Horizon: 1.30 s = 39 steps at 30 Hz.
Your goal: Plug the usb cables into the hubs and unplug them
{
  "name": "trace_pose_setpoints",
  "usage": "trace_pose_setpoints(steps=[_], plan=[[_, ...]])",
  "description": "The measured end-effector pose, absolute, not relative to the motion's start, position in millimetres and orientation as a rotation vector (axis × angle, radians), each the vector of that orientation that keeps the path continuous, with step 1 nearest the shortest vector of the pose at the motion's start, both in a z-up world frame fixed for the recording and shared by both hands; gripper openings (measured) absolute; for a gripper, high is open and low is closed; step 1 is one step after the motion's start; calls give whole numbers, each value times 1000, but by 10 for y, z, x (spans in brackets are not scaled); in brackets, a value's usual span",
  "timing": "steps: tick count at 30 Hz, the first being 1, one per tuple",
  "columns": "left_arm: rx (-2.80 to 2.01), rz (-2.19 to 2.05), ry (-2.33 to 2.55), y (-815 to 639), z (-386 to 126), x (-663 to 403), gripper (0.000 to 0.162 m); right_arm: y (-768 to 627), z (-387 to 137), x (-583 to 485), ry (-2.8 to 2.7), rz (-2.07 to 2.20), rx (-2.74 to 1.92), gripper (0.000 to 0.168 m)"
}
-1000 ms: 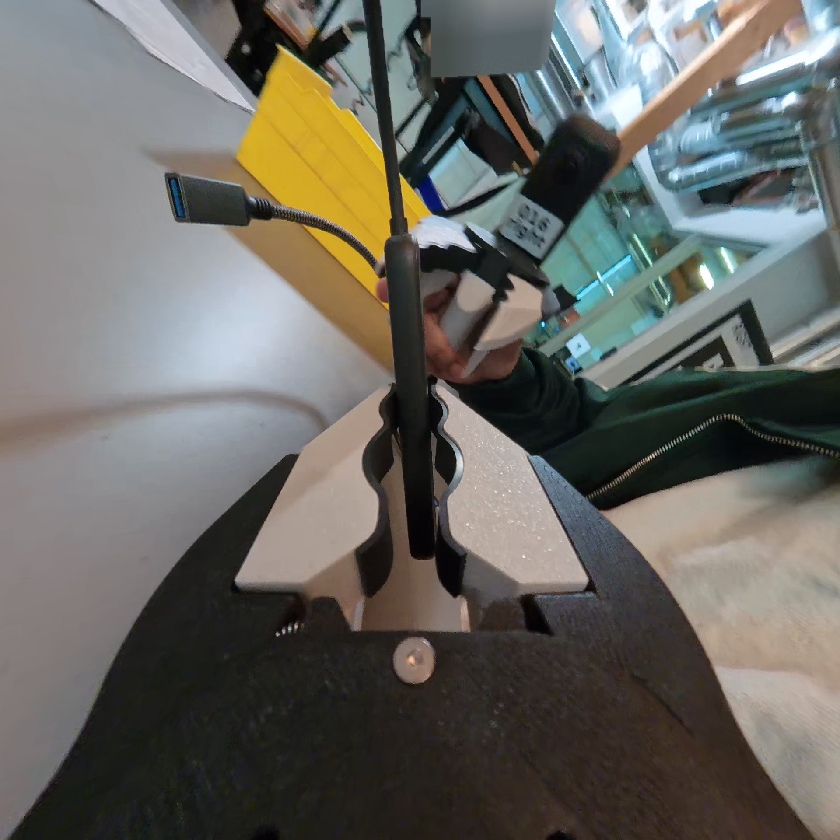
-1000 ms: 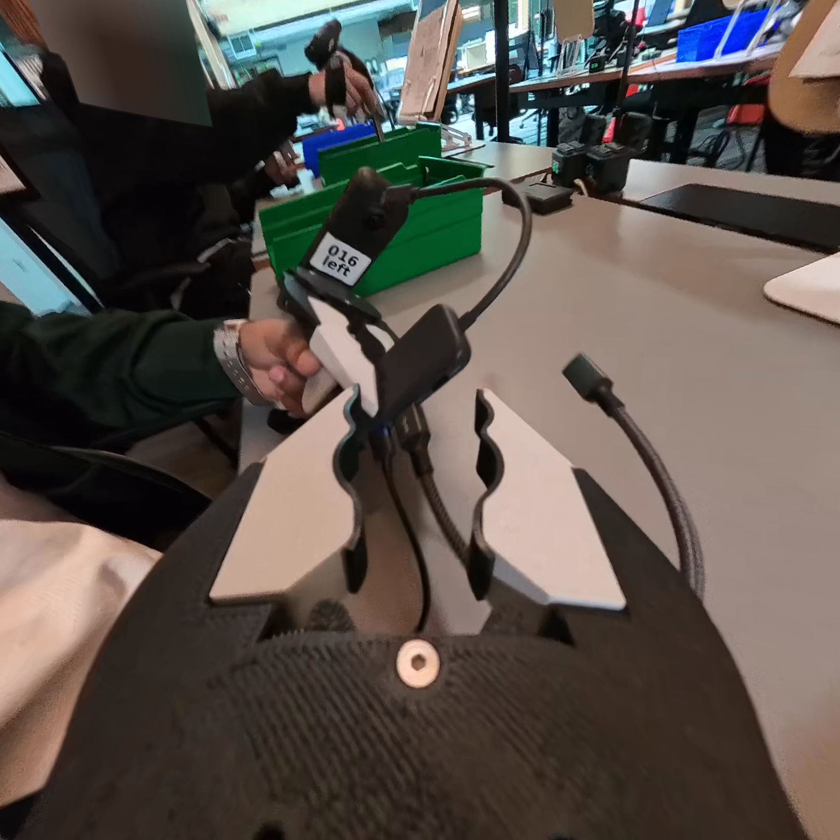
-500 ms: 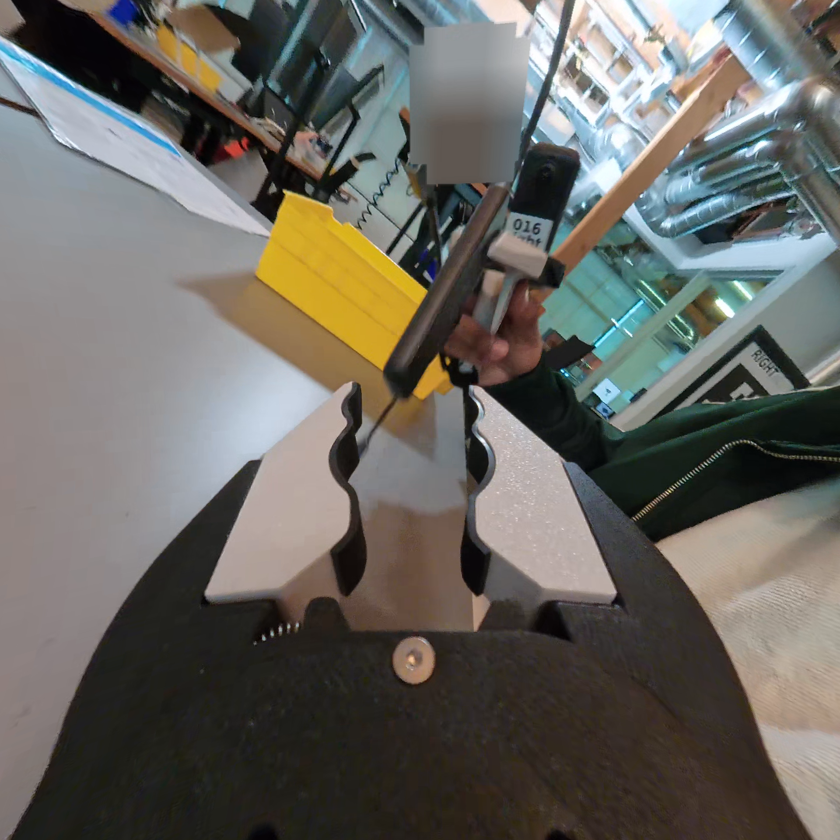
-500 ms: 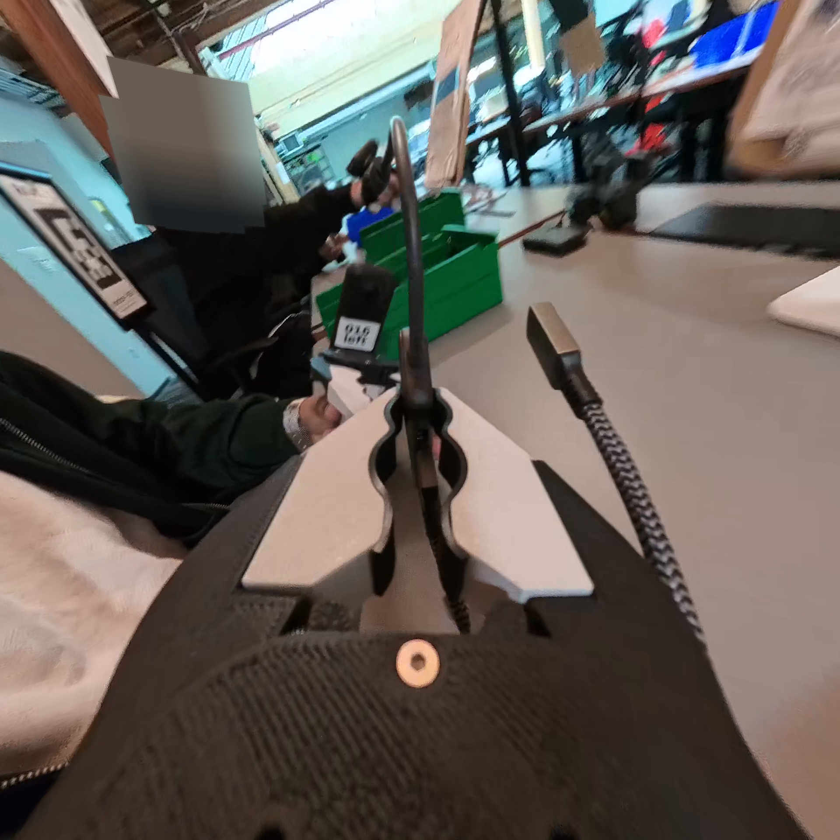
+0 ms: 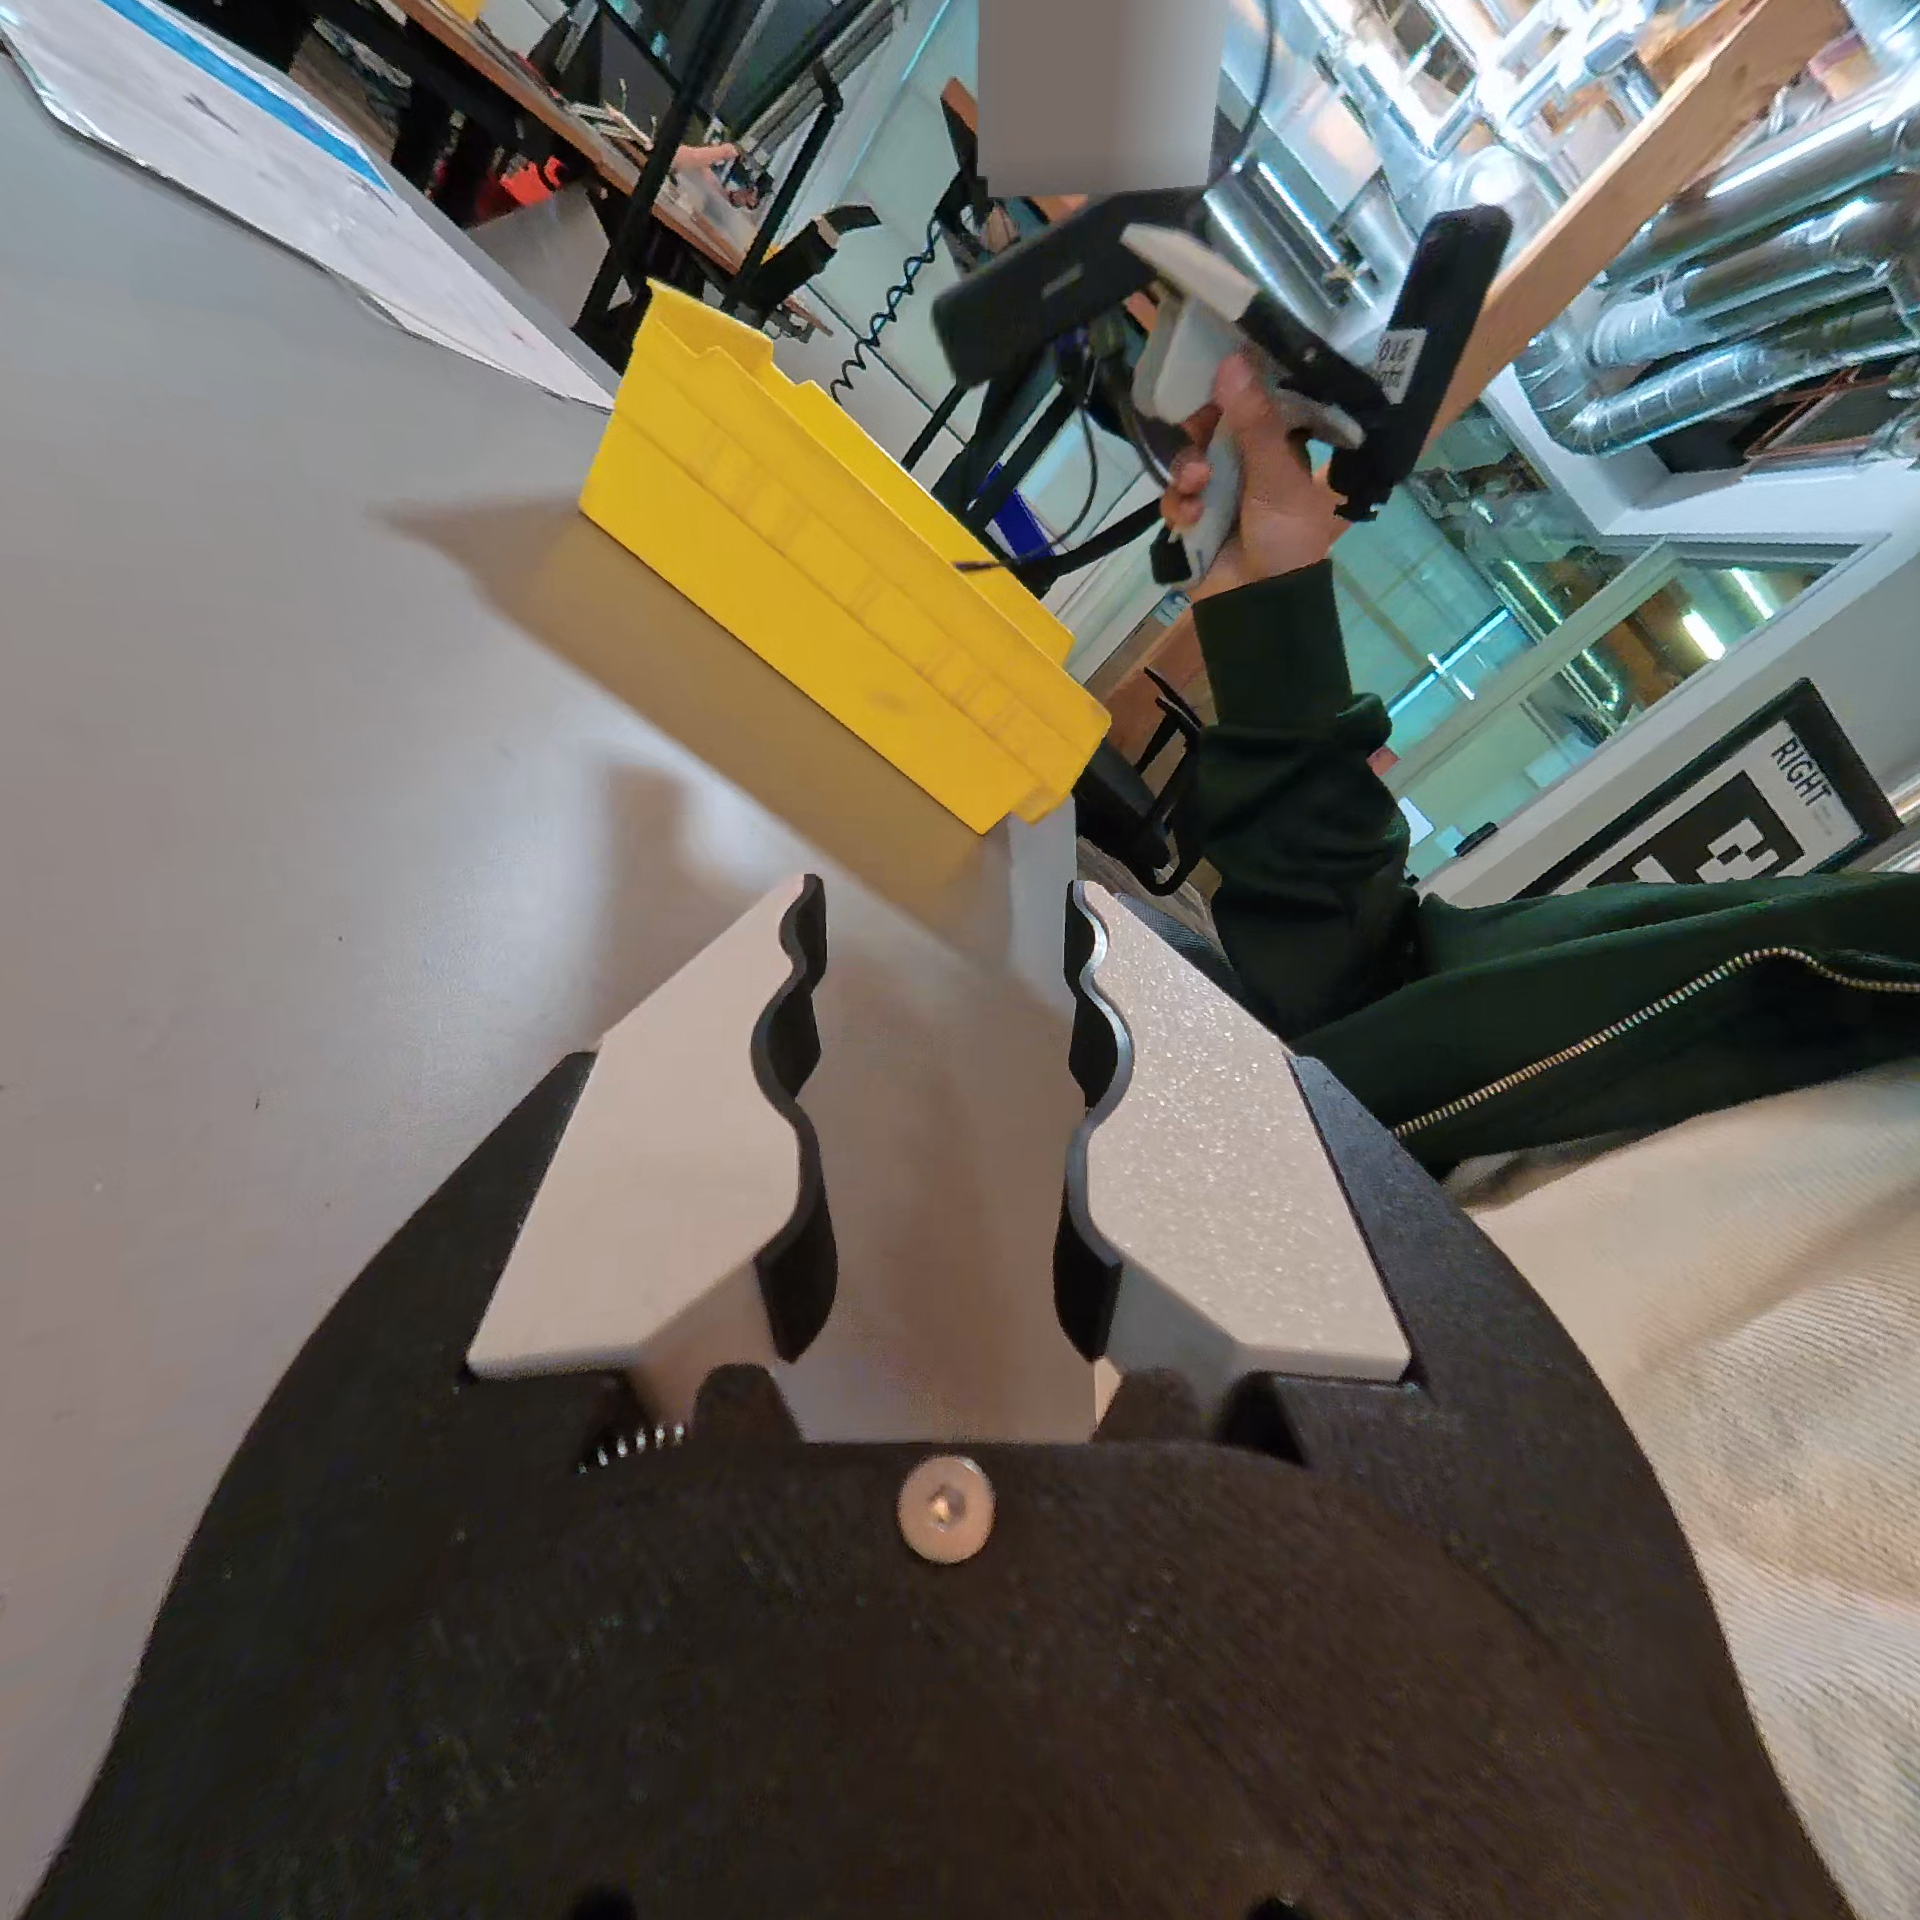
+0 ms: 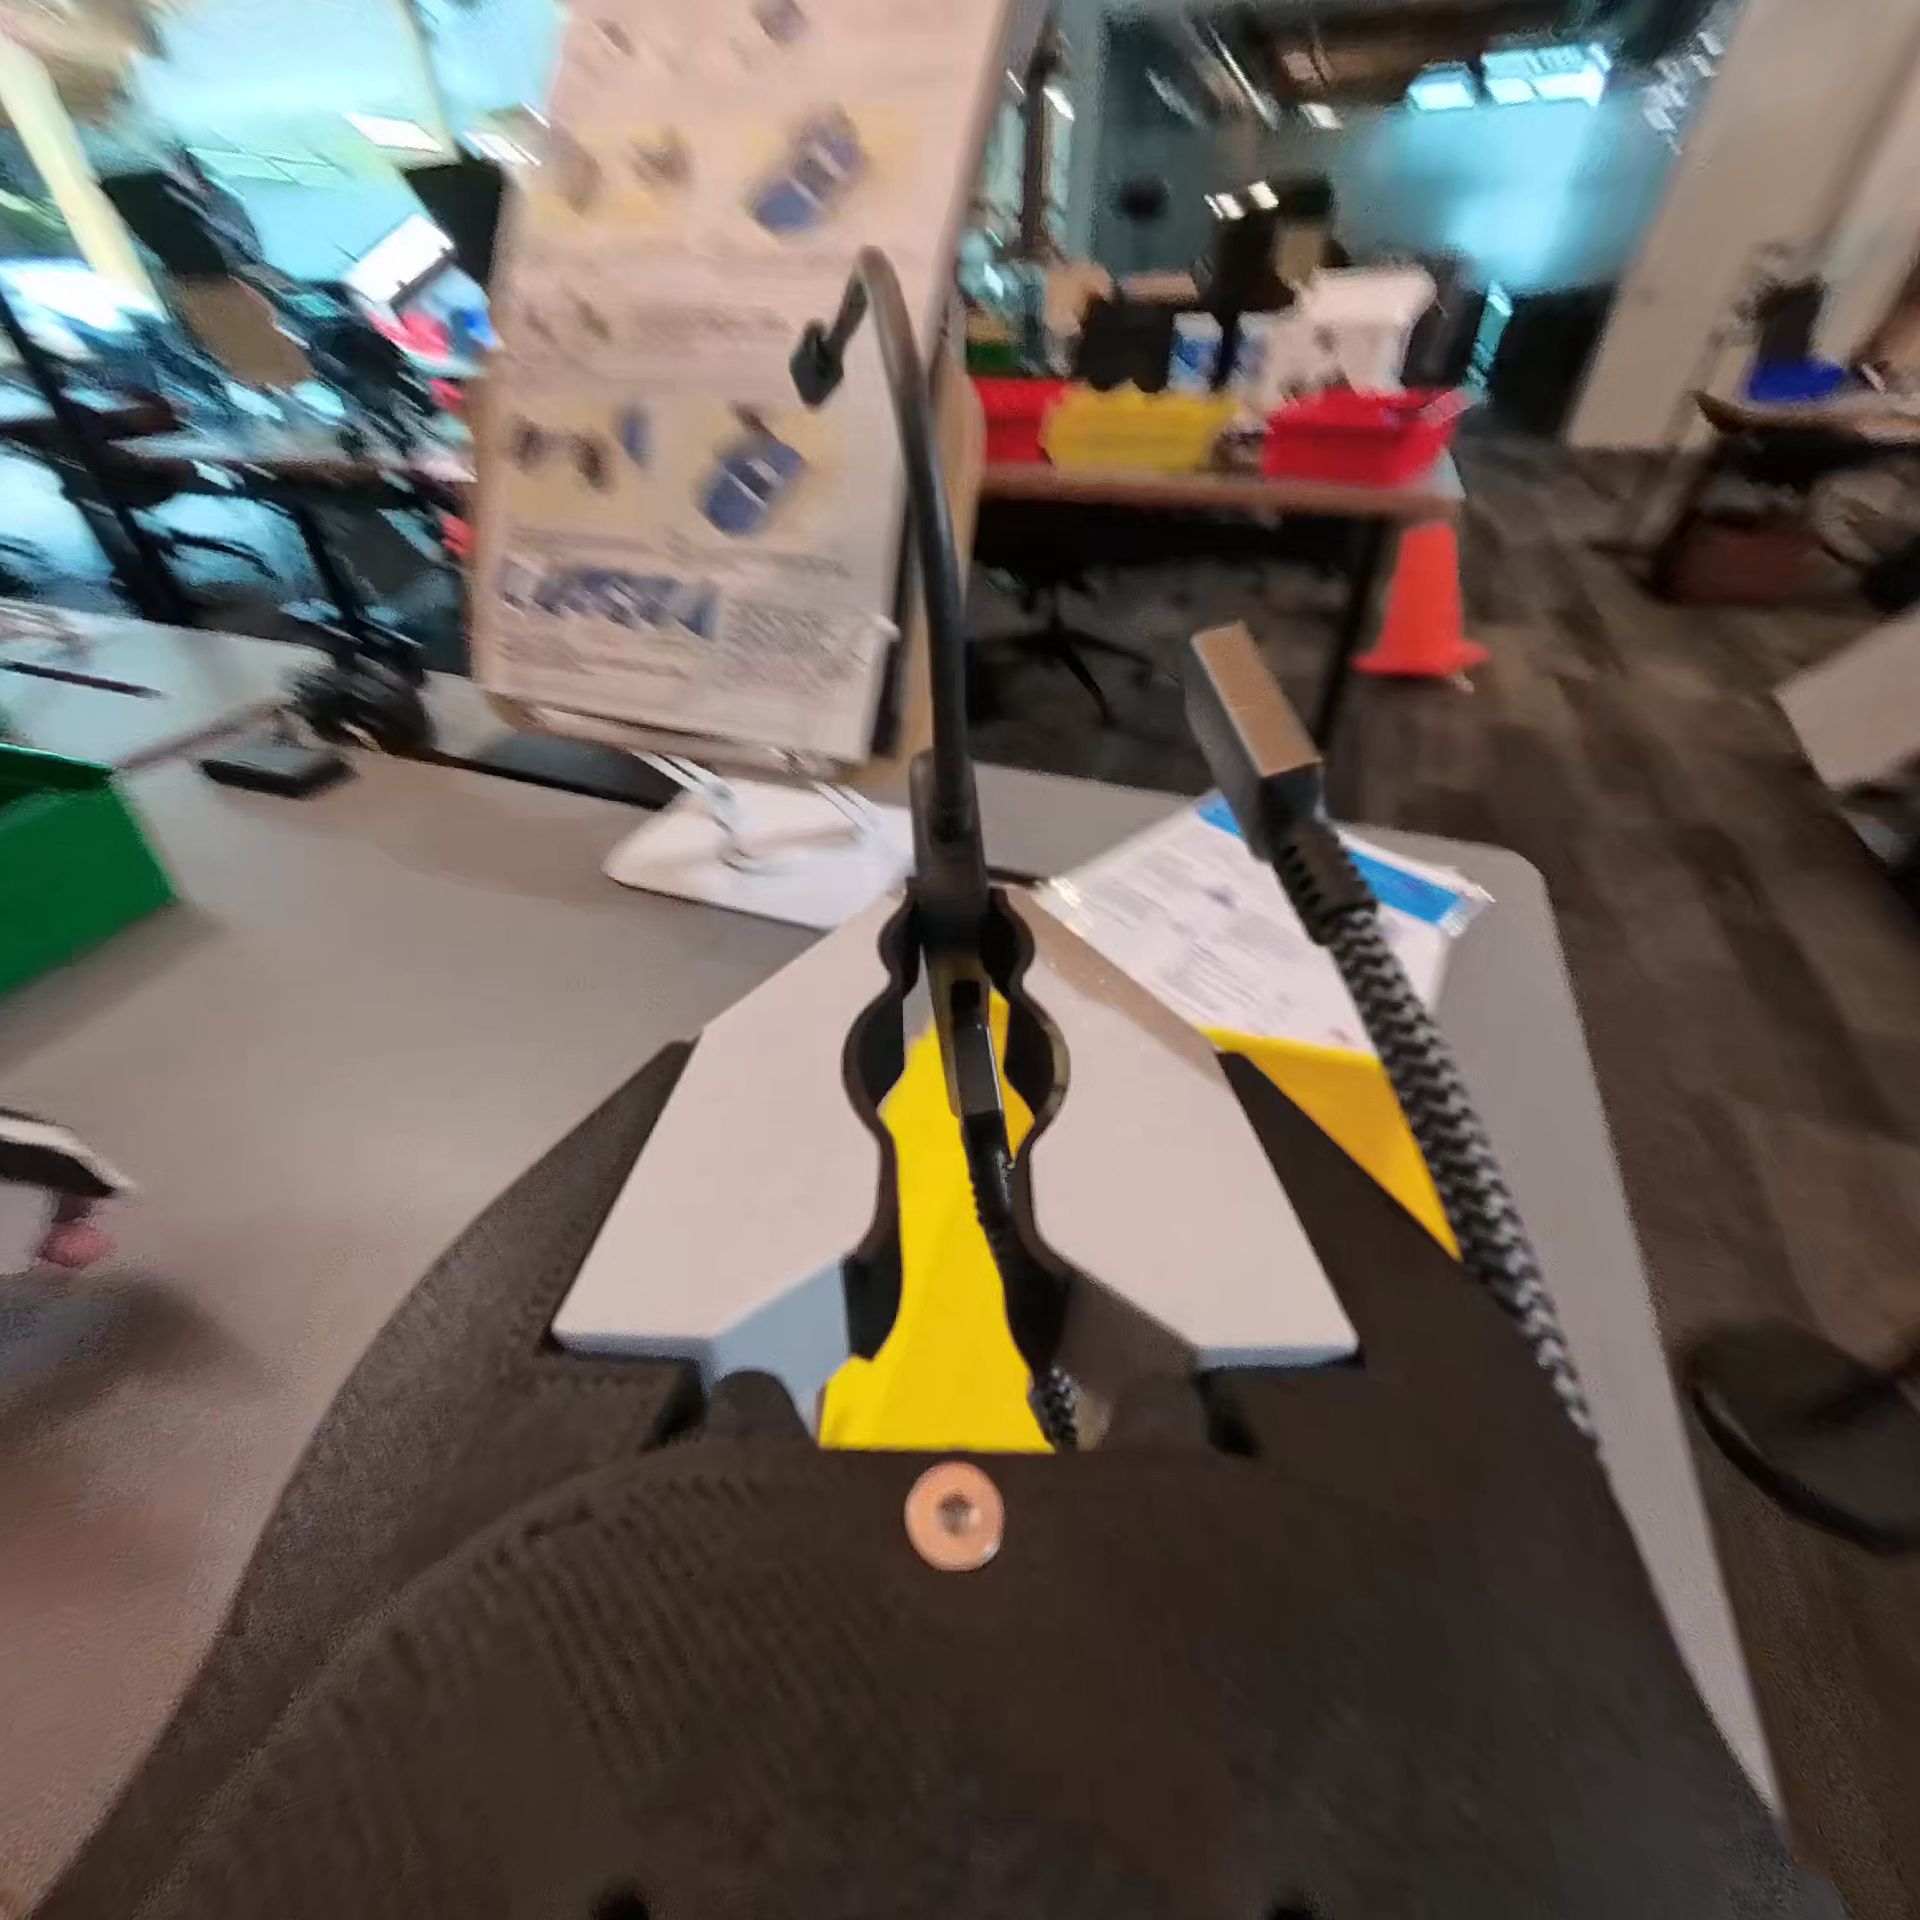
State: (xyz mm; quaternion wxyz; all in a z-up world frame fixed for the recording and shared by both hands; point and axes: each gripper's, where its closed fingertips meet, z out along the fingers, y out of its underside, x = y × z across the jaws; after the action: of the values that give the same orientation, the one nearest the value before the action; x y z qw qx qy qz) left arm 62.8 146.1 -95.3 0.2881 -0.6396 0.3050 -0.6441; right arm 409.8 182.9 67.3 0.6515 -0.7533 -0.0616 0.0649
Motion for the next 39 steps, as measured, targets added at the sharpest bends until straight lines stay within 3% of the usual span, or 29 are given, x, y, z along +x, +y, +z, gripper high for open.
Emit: trace_pose_setpoints(steps=[8,13,19,24,28,33,39], plan=[[-1735,-1740,770,1514,-992,603,44,2004,-459,4394,221,439,-1984,11],[-1748,-1762,775,1498,-1017,609,44,2055,-796,4420,469,697,-1930,11],[-1753,-1791,758,1502,-1018,610,43,1919,-1126,4472,532,718,-1990,12],[-1755,-1819,737,1510,-1013,609,43,1893,-1159,4458,557,771,-1988,14],[-1755,-1815,740,1507,-1014,609,43,1885,-1150,4484,540,698,-2004,43],[-1751,-1805,754,1502,-1017,610,43,1755,-1090,4518,463,556,-2013,60],[-1719,-1781,767,1522,-995,587,42,1489,-641,4593,348,385,-1751,44]])
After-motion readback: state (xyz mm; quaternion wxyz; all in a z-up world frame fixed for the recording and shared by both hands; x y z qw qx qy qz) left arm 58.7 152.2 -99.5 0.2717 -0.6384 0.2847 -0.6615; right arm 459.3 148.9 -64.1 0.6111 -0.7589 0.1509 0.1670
